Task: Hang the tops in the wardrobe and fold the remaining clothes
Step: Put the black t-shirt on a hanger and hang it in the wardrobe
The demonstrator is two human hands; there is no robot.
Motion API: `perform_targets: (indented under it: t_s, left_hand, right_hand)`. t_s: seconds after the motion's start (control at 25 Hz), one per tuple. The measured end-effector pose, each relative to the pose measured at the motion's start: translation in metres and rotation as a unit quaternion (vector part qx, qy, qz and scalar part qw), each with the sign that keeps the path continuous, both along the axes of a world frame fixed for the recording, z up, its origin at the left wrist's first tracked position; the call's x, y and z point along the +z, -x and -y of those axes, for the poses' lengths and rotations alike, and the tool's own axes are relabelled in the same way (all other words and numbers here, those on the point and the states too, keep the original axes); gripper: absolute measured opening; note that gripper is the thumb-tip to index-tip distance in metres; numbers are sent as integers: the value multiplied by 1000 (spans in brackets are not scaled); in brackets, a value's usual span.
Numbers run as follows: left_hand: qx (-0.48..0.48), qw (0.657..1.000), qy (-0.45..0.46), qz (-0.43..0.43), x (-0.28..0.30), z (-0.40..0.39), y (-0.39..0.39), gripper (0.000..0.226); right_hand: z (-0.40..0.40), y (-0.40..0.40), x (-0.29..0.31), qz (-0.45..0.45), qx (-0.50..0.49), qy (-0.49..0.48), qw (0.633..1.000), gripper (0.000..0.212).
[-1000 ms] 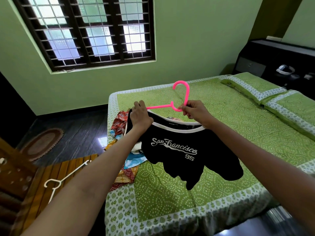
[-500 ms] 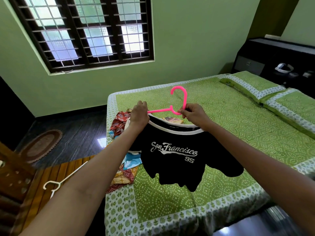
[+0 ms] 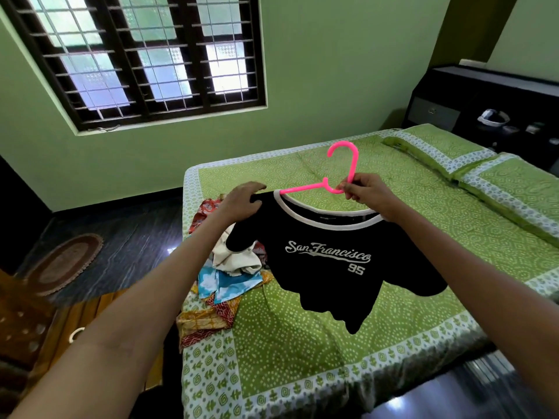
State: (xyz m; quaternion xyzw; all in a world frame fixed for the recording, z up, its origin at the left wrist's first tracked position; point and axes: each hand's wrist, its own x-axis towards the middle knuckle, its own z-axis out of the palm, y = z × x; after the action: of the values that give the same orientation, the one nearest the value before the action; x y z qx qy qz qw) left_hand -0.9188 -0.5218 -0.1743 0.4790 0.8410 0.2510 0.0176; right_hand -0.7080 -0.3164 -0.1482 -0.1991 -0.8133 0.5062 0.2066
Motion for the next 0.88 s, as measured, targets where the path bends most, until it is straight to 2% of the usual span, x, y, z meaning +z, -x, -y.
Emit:
perform_targets:
  t_s: [0.08, 0.16, 0.32, 0.44, 0.56, 0.72, 0.8, 0.88]
  left_hand:
    - [-42, 997, 53, 33, 2, -12, -1, 20]
    - [-86, 994, 44, 59, 6, -33, -13, 19]
    - [-187, 982, -26, 6, 8, -81, -40, 17]
    - [-199, 973, -115, -18, 13, -123, -62, 14]
    - [-270, 940, -191, -81, 19, -170, -80, 14]
    - [-358, 899, -211, -138, 35, -252, -106, 14]
    - [-376, 894, -220, -107, 44, -297, -137, 17]
    - [-363, 913, -184, -11, 54, -337, -170, 20]
  right_hand:
    - [-14, -14, 8, 3, -2, 14, 1000, 12]
    - [-30, -29, 13, 1, -12, 29, 1000, 14]
    - [-58, -62, 15, 7, -65, 27, 997, 20]
    - [-82, -93, 21, 4, -114, 18, 993, 19]
    - [-112, -127, 31, 2, -149, 26, 989, 18]
    - [-167, -183, 43, -4, -198, 32, 980, 16]
    - [-196, -216, 46, -8, -228, 35, 973, 18]
    - [-218, -250, 49, -12, -255, 25, 967, 19]
